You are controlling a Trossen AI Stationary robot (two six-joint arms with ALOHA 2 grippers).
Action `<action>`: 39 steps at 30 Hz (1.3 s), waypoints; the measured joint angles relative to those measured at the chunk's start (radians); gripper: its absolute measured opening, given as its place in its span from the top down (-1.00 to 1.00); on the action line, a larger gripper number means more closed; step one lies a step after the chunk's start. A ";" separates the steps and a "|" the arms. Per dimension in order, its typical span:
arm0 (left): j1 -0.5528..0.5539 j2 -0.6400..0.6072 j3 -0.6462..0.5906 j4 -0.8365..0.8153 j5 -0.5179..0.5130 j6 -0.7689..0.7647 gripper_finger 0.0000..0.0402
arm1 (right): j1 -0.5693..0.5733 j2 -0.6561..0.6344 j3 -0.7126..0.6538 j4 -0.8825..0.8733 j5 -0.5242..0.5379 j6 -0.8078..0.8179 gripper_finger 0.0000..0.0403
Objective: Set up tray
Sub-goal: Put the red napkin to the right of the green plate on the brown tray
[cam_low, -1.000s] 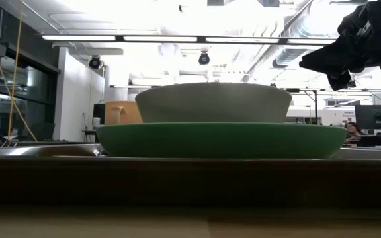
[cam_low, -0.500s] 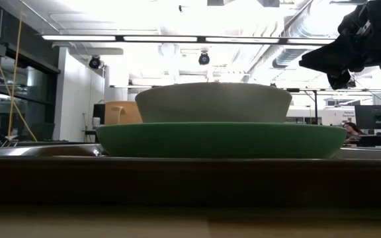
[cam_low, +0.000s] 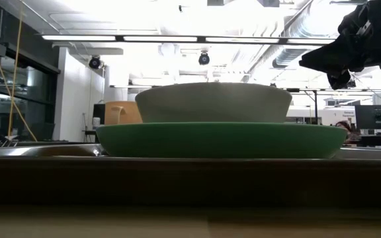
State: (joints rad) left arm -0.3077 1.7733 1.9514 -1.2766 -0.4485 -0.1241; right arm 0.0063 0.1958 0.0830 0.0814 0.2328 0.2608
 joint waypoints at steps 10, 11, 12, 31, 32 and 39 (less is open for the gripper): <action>0.000 -0.229 -0.351 0.286 0.027 -0.003 0.14 | 0.000 -0.004 0.000 0.017 0.000 0.000 0.78; 0.000 -0.256 -0.385 0.312 0.029 -0.003 0.14 | 0.000 -0.008 0.000 0.022 0.003 0.000 0.78; 0.000 -0.278 -0.413 0.342 0.033 -0.003 0.14 | 0.000 -0.011 0.000 0.023 0.005 0.000 0.78; 0.000 -0.545 -0.829 0.667 0.053 -0.015 0.14 | 0.000 -0.013 0.000 0.059 0.047 0.011 0.79; 0.000 -0.555 -0.851 0.697 0.062 -0.015 0.14 | 0.000 -0.014 0.000 0.059 0.046 0.011 0.79; 0.001 -0.623 -0.980 0.757 0.076 -0.045 0.14 | 0.000 -0.010 0.000 0.055 0.046 0.011 0.79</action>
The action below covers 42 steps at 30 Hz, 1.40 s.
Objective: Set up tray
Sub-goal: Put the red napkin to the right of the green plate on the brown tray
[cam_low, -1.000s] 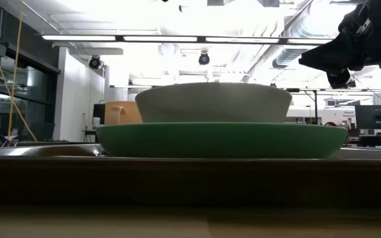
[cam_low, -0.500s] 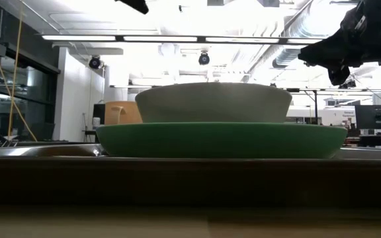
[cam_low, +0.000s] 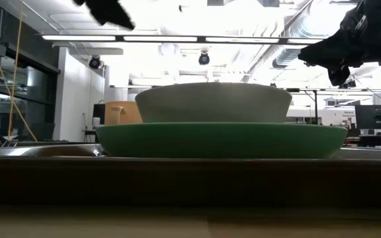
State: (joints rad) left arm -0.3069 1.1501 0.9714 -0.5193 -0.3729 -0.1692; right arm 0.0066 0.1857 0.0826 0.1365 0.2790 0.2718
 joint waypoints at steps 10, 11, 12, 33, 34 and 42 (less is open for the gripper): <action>0.000 -0.121 -0.220 0.267 0.024 -0.026 0.14 | 0.000 0.004 0.000 -0.012 -0.001 0.037 0.76; 0.000 -0.141 -0.246 0.287 0.027 -0.027 0.14 | 0.000 0.005 0.000 -0.012 -0.001 0.046 0.76; 0.000 -0.158 -0.267 0.302 0.027 -0.027 0.14 | 0.000 0.003 0.000 -0.014 -0.001 0.053 0.76; -0.001 -0.527 -0.591 0.416 -0.004 -0.038 0.14 | 0.000 0.004 0.000 -0.034 -0.001 0.068 0.73; -0.001 -0.548 -0.603 0.412 -0.004 -0.036 0.14 | 0.000 0.004 0.000 -0.034 -0.001 0.068 0.72; -0.001 -0.696 -0.670 0.404 0.022 -0.004 0.14 | 0.000 0.004 0.000 0.009 0.001 0.068 0.72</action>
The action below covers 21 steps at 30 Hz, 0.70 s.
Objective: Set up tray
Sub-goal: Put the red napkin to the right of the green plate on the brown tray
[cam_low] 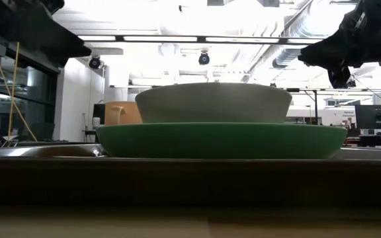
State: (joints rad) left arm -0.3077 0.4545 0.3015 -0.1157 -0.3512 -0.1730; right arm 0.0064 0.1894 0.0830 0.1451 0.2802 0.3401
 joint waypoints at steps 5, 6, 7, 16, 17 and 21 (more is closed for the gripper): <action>0.000 -0.069 -0.005 -0.084 0.003 0.011 0.14 | 0.000 0.000 0.000 0.024 0.000 0.000 0.71; 0.000 -0.083 -0.005 -0.101 0.003 0.011 0.14 | 0.000 0.000 0.000 0.025 0.001 0.000 0.71; 0.000 -0.095 -0.005 -0.107 0.003 0.010 0.14 | 0.000 0.000 0.000 0.025 0.001 0.000 0.71; 0.000 -0.193 -0.005 -0.182 0.002 0.011 0.14 | 0.000 0.000 0.009 0.014 0.002 0.000 0.71; 0.000 -0.198 -0.005 -0.186 0.002 0.011 0.14 | 0.000 0.000 0.019 0.000 0.003 -0.001 0.71; 0.000 -0.214 -0.004 -0.225 0.002 0.005 0.14 | 0.000 0.000 0.100 -0.139 0.022 -0.002 0.71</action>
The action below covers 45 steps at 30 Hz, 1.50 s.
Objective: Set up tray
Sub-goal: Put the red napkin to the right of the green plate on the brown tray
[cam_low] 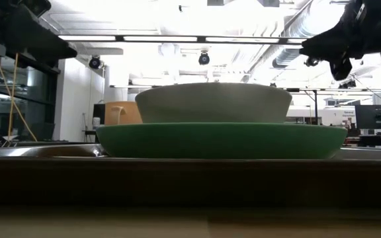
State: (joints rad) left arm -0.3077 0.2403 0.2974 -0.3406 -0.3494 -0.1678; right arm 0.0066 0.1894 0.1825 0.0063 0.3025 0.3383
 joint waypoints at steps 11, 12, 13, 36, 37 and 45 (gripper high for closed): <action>0.000 -0.003 0.000 -0.039 -0.008 -0.020 0.14 | 0.000 0.001 0.320 -0.584 -0.030 0.160 0.71; 0.000 -0.003 0.000 -0.042 -0.008 -0.020 0.14 | 0.000 0.001 0.342 -0.612 -0.037 0.174 0.71; 0.000 -0.003 0.000 -0.046 -0.009 -0.021 0.14 | 0.000 0.001 0.362 -0.635 -0.045 0.182 0.71; 0.000 -0.003 0.002 -0.079 -0.065 -0.058 0.14 | 0.000 0.203 0.461 -0.745 -0.407 0.406 0.71; 0.000 -0.003 0.002 -0.084 -0.066 -0.061 0.14 | 0.000 0.217 0.462 -0.744 -0.430 0.421 0.71; 0.000 -0.003 0.002 -0.091 -0.073 -0.069 0.14 | 0.000 0.301 0.461 -0.744 -0.575 0.524 0.71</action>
State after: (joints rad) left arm -0.3077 0.2375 0.2989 -0.4316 -0.4221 -0.2365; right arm 0.0067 0.4903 0.6437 -0.7372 -0.2728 0.8625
